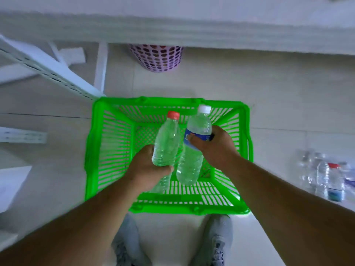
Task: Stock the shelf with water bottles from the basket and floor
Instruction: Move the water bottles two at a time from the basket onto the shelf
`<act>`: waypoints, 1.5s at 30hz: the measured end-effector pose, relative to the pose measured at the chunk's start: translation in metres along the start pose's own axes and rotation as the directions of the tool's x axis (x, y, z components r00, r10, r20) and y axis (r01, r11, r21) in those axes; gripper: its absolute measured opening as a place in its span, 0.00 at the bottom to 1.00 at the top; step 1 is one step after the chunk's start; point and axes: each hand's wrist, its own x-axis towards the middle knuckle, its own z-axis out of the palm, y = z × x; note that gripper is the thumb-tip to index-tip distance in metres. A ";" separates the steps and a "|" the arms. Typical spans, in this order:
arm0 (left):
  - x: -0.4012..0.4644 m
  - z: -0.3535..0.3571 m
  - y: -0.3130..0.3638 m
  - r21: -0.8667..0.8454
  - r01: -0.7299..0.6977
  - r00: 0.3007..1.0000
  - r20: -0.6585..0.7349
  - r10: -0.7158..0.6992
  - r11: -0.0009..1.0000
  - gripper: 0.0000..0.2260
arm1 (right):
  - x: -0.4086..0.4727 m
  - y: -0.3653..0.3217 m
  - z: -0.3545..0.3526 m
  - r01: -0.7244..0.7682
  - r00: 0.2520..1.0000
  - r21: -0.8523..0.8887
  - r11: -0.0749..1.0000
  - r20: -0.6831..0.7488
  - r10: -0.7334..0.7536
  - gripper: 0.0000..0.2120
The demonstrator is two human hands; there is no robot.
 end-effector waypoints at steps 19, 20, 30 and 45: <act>-0.425 -0.278 0.267 -0.187 -0.440 0.894 -0.182 0.409 0.878 0.22 | -0.429 -0.414 -0.262 0.512 0.842 0.002 0.859 -0.199 -0.502 0.26; -0.444 -0.289 0.276 -0.194 -0.470 0.879 -0.188 0.438 0.861 0.23 | -0.451 -0.429 -0.270 0.531 0.824 -0.017 0.847 -0.223 -0.521 0.26; -0.571 -0.356 0.355 -0.129 -0.683 0.722 -0.268 0.638 0.719 0.25 | -0.585 -0.519 -0.337 0.684 0.667 -0.023 0.729 -0.384 -0.638 0.21; -0.605 -0.302 0.455 -0.145 -0.666 0.712 -0.414 0.567 0.731 0.23 | -0.579 -0.521 -0.437 0.725 0.636 -0.026 0.688 -0.360 -0.683 0.22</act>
